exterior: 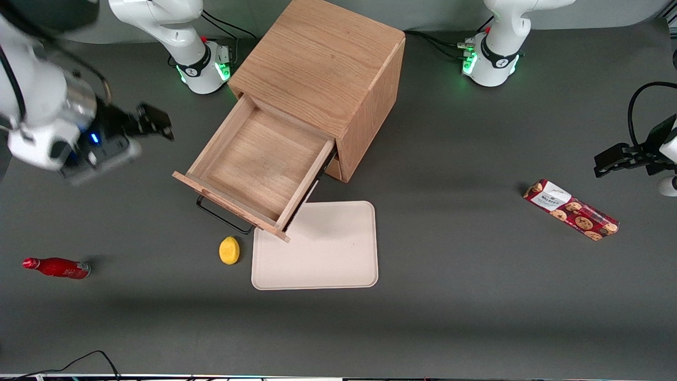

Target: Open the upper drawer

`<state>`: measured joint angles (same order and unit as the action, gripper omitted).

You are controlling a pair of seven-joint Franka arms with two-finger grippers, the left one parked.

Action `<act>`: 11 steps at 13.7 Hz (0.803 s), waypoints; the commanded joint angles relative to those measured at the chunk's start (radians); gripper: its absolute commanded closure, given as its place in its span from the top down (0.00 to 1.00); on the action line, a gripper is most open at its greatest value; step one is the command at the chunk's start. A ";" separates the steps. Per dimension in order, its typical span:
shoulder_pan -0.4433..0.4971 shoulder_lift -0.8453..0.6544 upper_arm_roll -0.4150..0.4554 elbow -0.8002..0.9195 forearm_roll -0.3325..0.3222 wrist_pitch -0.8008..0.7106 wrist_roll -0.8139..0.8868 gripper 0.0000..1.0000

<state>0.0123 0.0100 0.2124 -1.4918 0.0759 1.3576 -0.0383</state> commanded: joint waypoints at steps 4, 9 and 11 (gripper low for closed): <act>0.009 -0.477 -0.045 -0.496 -0.004 0.089 0.242 1.00; 0.009 -0.403 -0.151 -0.427 -0.014 0.080 0.238 1.00; 0.008 -0.406 -0.137 -0.427 -0.016 0.077 0.250 1.00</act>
<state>0.0111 -0.4241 0.0582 -1.9484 0.0756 1.4363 0.1751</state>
